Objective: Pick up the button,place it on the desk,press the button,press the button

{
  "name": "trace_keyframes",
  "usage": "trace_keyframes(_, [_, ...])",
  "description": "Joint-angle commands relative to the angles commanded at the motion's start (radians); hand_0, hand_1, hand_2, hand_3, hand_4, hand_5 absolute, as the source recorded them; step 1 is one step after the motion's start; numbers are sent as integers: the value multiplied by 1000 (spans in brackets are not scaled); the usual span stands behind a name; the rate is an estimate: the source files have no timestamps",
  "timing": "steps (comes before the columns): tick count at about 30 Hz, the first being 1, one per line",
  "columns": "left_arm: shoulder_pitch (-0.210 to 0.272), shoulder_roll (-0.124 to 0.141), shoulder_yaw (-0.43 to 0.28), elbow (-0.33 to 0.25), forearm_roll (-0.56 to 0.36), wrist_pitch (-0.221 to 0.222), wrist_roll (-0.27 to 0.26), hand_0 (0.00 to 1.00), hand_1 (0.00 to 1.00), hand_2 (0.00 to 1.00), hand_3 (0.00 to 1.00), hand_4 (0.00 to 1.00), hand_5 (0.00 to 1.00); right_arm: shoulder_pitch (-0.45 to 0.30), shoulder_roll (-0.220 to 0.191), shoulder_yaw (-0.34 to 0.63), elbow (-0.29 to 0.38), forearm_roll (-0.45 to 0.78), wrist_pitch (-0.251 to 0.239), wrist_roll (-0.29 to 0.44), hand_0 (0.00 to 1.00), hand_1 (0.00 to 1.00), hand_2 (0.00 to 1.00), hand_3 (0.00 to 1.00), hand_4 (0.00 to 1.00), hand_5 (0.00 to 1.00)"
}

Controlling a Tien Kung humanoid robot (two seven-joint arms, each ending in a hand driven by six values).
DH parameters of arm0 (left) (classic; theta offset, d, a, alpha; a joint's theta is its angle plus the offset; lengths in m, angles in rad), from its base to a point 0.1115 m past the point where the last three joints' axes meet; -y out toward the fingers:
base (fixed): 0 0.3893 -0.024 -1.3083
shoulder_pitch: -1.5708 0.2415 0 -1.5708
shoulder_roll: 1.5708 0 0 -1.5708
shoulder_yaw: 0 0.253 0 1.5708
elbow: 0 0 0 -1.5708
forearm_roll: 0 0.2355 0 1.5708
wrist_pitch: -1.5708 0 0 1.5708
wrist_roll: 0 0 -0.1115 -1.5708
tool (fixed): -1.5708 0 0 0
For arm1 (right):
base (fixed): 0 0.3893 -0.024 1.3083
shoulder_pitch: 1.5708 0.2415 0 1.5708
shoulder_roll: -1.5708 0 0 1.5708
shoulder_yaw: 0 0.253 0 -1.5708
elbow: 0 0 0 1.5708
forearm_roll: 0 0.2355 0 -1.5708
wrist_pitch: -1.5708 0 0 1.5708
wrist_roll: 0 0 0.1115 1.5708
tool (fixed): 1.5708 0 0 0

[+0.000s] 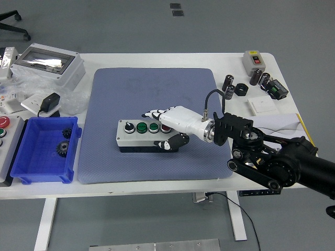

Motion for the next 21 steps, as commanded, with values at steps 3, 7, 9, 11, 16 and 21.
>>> trace_keyframes(3, [1, 0, -2, 0, 2, -6, 0, 478, 458, 460, 699, 2, 2, -2, -1, 5, 1, -5, 5, -2, 887, 922, 998, 998, 597, 2])
trace_keyframes(7, [1, 1, -4, -1, 3, -12, 2, 478, 458, 460, 699, 2, 2, -1, -2, 9, 1, -5, 8, -3, 887, 922, 998, 998, 597, 2])
trace_keyframes(9, [0, 1, -5, -1, 4, -14, 2, 480, 462, 459, 701, 2, 2, -1, -3, 9, 0, -1, 7, 0, 920, 958, 998, 998, 617, 2])
trace_keyframes(11, [0, 1, -6, 0, 5, -17, 1, 480, 462, 459, 701, 2, 2, -2, -4, 10, 0, 2, 6, 3, 920, 958, 998, 998, 617, 2])
trace_keyframes(16, [-1, 0, -11, 0, 11, -23, -1, 482, 465, 460, 694, 2, 2, -5, -18, 14, 23, 31, 16, 6, 947, 998, 998, 998, 636, 2])
trace_keyframes(21, [-3, -2, -13, 1, 11, -29, -5, 480, 466, 457, 694, 2, 2, -10, -63, 33, 109, 107, 28, 3, 986, 998, 998, 998, 639, 2])
